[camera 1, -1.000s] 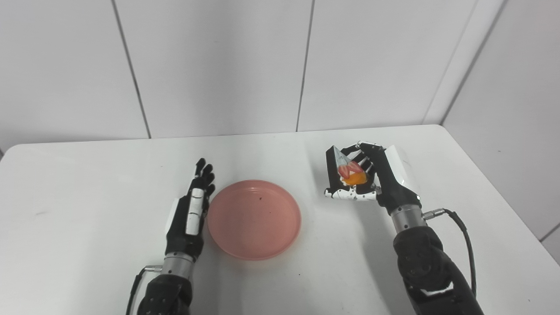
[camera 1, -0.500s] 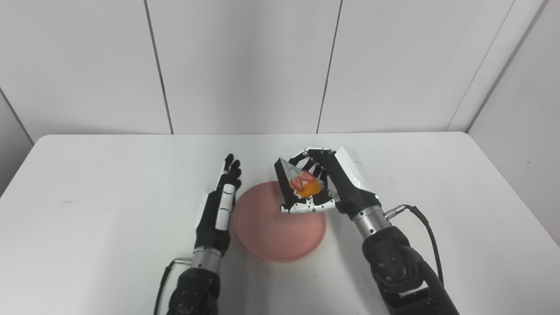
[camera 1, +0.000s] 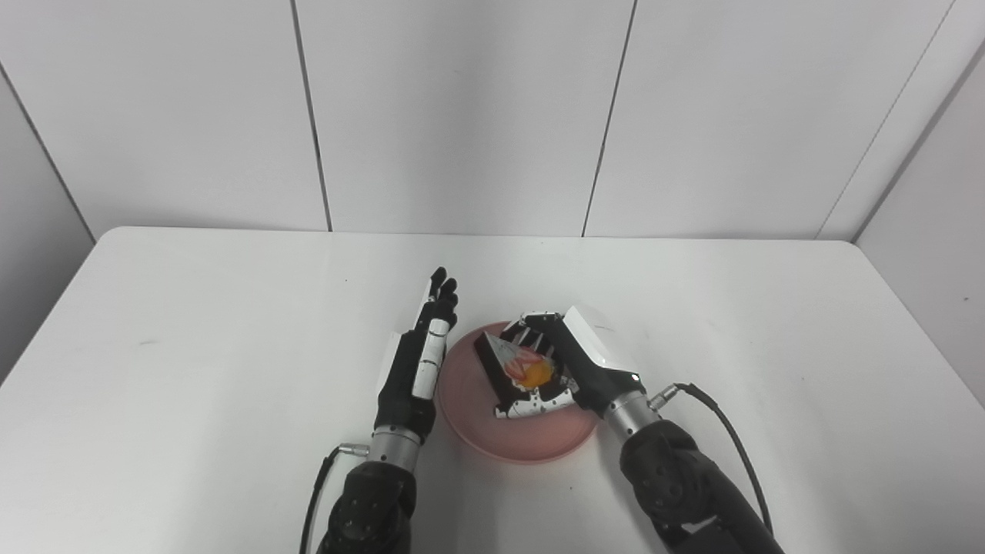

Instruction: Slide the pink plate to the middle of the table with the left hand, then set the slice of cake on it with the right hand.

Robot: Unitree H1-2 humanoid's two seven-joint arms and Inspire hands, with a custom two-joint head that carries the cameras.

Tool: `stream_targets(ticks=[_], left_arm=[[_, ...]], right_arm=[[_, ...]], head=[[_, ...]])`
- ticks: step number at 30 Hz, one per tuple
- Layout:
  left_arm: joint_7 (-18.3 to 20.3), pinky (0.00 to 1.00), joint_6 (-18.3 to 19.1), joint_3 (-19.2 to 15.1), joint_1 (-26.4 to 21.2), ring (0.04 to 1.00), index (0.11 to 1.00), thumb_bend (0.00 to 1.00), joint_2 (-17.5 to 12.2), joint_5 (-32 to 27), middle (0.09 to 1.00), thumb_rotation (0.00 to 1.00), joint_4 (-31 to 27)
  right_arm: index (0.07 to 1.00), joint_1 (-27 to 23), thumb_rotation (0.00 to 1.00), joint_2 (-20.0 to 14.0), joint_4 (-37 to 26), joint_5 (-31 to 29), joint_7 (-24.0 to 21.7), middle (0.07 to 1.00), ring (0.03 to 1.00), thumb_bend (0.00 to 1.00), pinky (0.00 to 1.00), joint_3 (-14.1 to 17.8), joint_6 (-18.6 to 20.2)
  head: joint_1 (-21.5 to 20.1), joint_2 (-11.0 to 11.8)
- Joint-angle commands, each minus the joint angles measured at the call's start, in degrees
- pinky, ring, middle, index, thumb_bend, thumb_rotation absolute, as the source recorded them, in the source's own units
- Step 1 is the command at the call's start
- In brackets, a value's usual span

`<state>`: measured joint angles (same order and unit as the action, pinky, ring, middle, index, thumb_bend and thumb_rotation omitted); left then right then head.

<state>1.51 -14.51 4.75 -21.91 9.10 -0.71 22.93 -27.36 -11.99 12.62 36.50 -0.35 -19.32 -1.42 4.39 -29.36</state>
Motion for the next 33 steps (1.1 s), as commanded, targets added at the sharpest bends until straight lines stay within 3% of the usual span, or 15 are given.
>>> stream_targets(ticks=[1,5,7,8,9,11,12,15,19,23,26,29,32,33], left_arm=[[0.0,1.00,-1.3,0.1,3.0,1.000,1.000,0.67,0.2,0.0,0.999,1.00,3.7],[0.2,1.00,-1.7,0.2,3.3,1.000,1.000,0.66,0.3,-0.2,1.000,1.00,3.7],[-0.2,1.00,-2.3,0.3,3.2,1.000,1.000,0.65,0.2,0.2,0.999,1.00,3.8],[-0.4,1.00,-2.6,0.4,3.2,1.000,1.000,0.66,0.1,0.6,0.998,1.00,4.0],[-0.7,1.00,-2.7,0.5,3.1,1.000,1.000,0.67,0.0,0.9,0.998,1.00,4.1],[-1.0,1.00,-2.0,0.5,3.4,1.000,1.000,0.68,-0.1,1.3,0.998,1.00,3.3],[-1.0,1.00,-1.7,0.4,3.5,1.000,1.000,0.68,-0.1,1.1,0.998,1.00,2.9],[0.0,1.00,-1.5,0.1,3.7,1.000,1.000,0.67,0.0,-0.4,1.000,1.00,2.4],[0.7,1.00,-1.0,-0.2,3.9,1.000,1.000,0.67,-0.4,-1.2,1.000,1.00,1.6],[0.7,1.00,0.9,0.3,4.3,1.000,1.000,0.68,-1.3,-0.6,1.000,1.00,-0.2],[0.9,1.00,2.3,0.3,4.7,1.000,1.000,0.70,-1.7,-0.8,1.000,1.00,-1.5],[1.3,1.00,2.8,0.0,4.9,1.000,1.000,0.70,-2.1,-1.3,1.000,1.00,-2.2],[1.7,1.00,2.4,-0.5,5.1,1.000,1.000,0.68,-2.5,-2.0,1.000,1.00,-2.4],[1.9,1.00,2.2,-0.6,5.1,1.000,1.000,0.67,-2.7,-2.1,1.000,1.00,-2.4]], right_arm=[[0.523,-2.2,0.00,-0.7,1.1,1.4,1.8,0.456,0.358,0.51,0.25,-0.2,-2.7],[0.548,-1.9,0.00,-1.2,1.8,1.8,2.2,0.461,0.362,0.50,0.28,-0.3,-3.5],[0.561,-1.1,0.00,-1.7,-0.4,2.1,1.9,0.485,0.389,0.51,0.36,-0.2,-3.3],[0.656,-0.6,0.10,-1.9,-1.8,2.2,1.7,0.582,0.502,0.54,0.44,0.0,-3.2],[0.758,-0.1,0.26,-2.1,-3.0,2.1,1.5,0.697,0.637,0.59,0.54,0.2,-3.1],[0.854,0.6,0.43,-2.4,-5.2,1.1,0.7,0.814,0.779,0.63,0.66,0.7,-3.2],[0.862,1.0,0.45,-2.5,-6.1,0.5,0.1,0.824,0.792,0.63,0.67,0.9,-3.1],[0.975,1.8,0.59,-2.8,-7.6,-1.6,-1.1,0.970,0.956,0.67,0.85,1.5,-4.0],[0.998,3.0,0.63,-3.5,-9.8,-4.0,-3.3,0.998,0.997,0.69,0.94,2.2,-3.9],[1.000,5.1,0.68,-4.0,-11.5,-7.4,-3.3,1.000,1.000,0.71,0.91,4.1,-5.4],[1.000,6.6,0.67,-2.9,-10.4,-9.4,0.4,1.000,1.000,0.72,0.95,6.7,-9.4],[1.000,7.6,0.67,-0.7,-6.5,-15.9,3.3,1.000,1.000,0.72,0.95,10.2,-15.4],[1.000,8.2,0.87,1.5,-3.7,-20.3,5.0,1.000,1.000,0.66,1.00,13.2,-19.1],[1.000,8.2,0.90,2.5,-3.1,-21.6,5.7,1.000,1.000,0.67,1.00,14.1,-19.8]], head=[[0.0,0.0],[-0.3,0.4],[-0.2,0.4],[-0.2,0.4],[-0.2,0.4],[-0.3,0.1],[-0.4,0.1],[-0.5,0.1],[-0.7,-0.6],[-0.7,-0.9],[-0.4,-1.2],[0.2,-1.2],[0.6,-1.3],[0.7,-1.4]])
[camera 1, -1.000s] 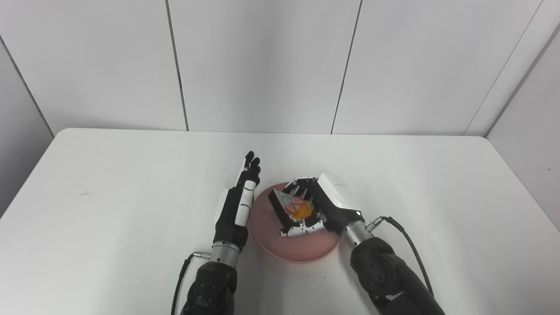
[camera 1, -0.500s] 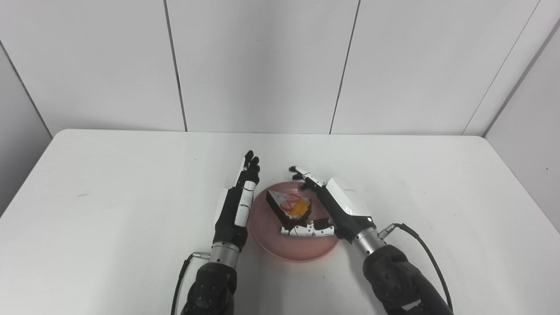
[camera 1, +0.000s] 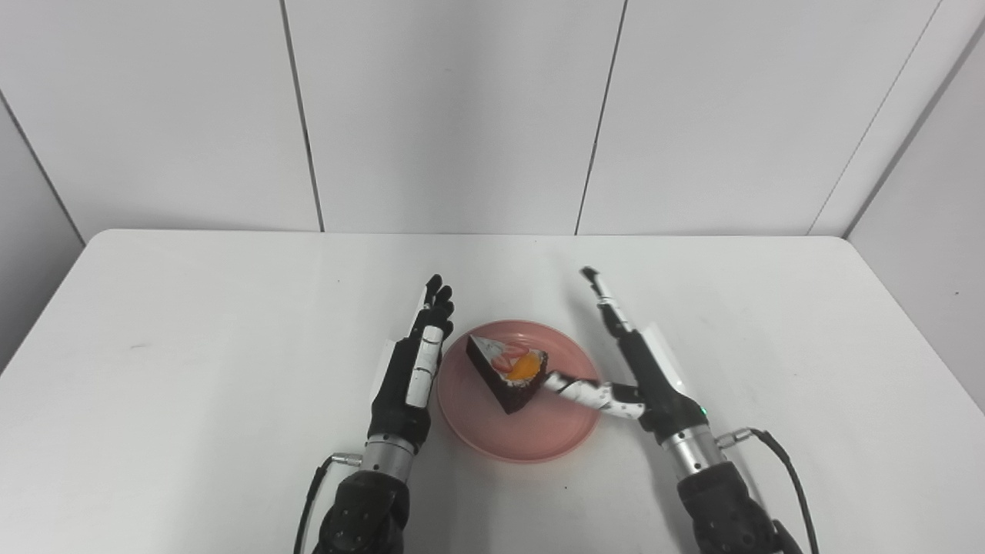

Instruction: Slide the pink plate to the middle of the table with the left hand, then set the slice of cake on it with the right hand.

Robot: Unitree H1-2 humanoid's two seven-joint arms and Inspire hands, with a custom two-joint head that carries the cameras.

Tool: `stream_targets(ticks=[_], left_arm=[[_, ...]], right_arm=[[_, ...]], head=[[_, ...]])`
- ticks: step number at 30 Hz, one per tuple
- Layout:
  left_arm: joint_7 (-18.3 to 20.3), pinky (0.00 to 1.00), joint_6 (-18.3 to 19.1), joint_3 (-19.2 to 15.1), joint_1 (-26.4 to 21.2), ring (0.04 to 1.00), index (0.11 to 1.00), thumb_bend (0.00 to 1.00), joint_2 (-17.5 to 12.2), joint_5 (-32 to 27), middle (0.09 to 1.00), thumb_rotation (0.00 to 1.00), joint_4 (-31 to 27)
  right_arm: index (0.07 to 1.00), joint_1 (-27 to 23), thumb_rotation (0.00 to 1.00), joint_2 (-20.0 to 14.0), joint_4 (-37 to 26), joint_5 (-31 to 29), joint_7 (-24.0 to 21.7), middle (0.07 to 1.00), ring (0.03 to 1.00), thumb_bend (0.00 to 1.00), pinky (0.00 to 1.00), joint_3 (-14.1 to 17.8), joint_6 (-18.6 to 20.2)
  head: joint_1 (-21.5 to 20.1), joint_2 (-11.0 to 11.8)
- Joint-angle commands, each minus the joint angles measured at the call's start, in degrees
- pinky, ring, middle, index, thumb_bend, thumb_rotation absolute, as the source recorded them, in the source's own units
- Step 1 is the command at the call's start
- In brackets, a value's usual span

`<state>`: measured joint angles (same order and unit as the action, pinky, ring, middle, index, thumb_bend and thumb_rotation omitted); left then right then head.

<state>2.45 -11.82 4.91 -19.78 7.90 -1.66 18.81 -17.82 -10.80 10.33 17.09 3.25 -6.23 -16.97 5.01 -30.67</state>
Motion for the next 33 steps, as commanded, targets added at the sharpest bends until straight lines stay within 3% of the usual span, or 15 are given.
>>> stream_targets(ticks=[1,8,12,18,26,33], left_arm=[[1.1,1.00,-0.6,-0.9,2.9,1.000,1.000,0.67,-1.6,-1.3,1.000,1.00,1.7],[1.5,1.00,-1.6,-1.6,2.8,1.000,1.000,0.67,-2.9,-1.9,1.000,1.00,2.7],[1.1,1.00,-1.7,-1.7,2.7,1.000,1.000,0.65,-3.0,-1.3,1.000,1.00,3.2],[-0.1,1.00,-2.8,-1.7,2.7,1.000,1.000,0.66,-3.4,0.8,1.000,1.00,3.8],[-0.9,1.00,-2.8,-1.7,2.7,1.000,1.000,0.67,-4.1,2.4,1.000,1.00,4.3],[-0.6,1.00,-1.2,-1.4,2.6,1.000,1.000,0.67,-4.9,1.9,1.000,1.00,4.3]], right_arm=[[1.000,-1.3,0.90,2.0,-0.3,-3.2,2.4,1.000,1.000,0.69,1.00,1.7,-4.8],[1.000,-1.7,0.93,5.2,2.8,-12.6,0.6,1.000,1.000,0.71,1.00,4.8,-5.9],[1.000,-1.4,0.87,5.9,2.9,-16.9,-1.6,1.000,1.000,0.66,1.00,5.5,-3.6],[1.000,-1.1,0.88,5.9,3.8,-17.7,-3.5,1.000,1.000,0.63,1.00,5.0,-2.0],[1.000,-1.2,0.84,7.2,7.0,-18.4,-4.6,1.000,1.000,0.57,1.00,4.8,-6.5],[1.000,-1.1,0.83,7.9,6.7,-18.5,-4.9,1.000,1.000,0.62,1.00,5.0,-3.9]], head=[[0.1,-0.1],[2.5,0.3],[3.7,0.5],[4.0,0.9],[1.8,1.2],[-0.2,1.2]])
